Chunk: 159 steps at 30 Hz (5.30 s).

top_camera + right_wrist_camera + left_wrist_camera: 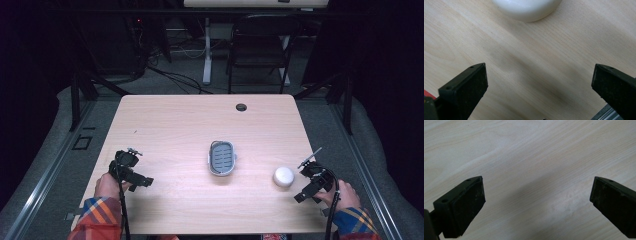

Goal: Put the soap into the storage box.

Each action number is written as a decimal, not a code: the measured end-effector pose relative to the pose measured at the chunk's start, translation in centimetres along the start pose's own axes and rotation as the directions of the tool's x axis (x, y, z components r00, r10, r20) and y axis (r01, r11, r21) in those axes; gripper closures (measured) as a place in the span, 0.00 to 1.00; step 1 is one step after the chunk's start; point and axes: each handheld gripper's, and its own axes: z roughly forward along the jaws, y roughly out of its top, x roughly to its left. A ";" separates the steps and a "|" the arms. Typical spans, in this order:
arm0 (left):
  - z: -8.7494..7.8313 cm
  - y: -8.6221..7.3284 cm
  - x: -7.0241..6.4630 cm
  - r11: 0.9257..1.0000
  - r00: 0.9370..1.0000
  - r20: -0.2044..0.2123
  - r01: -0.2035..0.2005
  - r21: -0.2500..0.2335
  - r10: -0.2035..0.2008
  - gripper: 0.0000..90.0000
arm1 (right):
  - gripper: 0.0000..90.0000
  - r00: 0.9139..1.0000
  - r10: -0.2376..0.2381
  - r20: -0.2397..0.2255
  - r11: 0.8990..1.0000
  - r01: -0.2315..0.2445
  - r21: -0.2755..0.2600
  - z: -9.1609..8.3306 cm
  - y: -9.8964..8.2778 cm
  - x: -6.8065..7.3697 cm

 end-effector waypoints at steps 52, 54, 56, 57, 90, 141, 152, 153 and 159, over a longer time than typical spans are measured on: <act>0.3 0.1 -0.1 1.000 1.000 0.018 -0.005 0.006 0.004 0.00 | 0.00 0.989 -0.136 0.050 0.990 0.135 0.031 0.1 7.0 1.9; 0.3 0.1 -0.1 1.000 1.000 0.018 -0.005 0.007 0.005 0.00 | 0.00 0.989 -0.134 0.055 0.991 0.132 0.033 0.2 7.2 1.8; 0.3 0.1 -0.1 1.000 1.000 0.018 -0.005 0.007 0.005 0.00 | 0.00 0.993 -0.104 0.048 0.995 0.104 -0.002 0.6 7.3 2.0; 0.3 0.1 -0.1 1.000 1.000 0.018 -0.005 0.007 0.005 0.00 | 0.00 0.993 -0.104 0.048 0.995 0.104 -0.002 0.6 7.3 2.0; 0.4 0.1 -0.2 1.000 1.000 0.019 -0.011 0.021 0.010 0.00 | 0.24 0.989 -0.135 0.061 0.988 0.129 0.089 1.9 8.6 2.2; 0.3 0.0 -0.4 1.000 1.000 0.010 -0.015 0.011 0.015 0.00 | 0.27 0.985 -0.159 0.058 0.986 0.155 0.066 -0.9 9.6 3.3; 0.3 0.0 -0.5 1.000 1.000 0.007 -0.022 0.009 0.022 0.00 | 0.27 0.984 -0.172 0.053 0.985 0.170 0.033 -1.4 11.0 4.2; 0.3 0.0 -0.5 1.000 1.000 0.007 -0.023 0.008 0.023 0.00 | 0.27 0.984 -0.172 0.046 0.985 0.171 0.024 -1.4 11.3 4.4; 0.2 0.0 -0.5 1.000 1.000 0.008 -0.022 0.006 0.022 0.00 | 0.27 0.979 -0.196 0.047 0.980 0.196 0.019 -1.6 12.1 5.0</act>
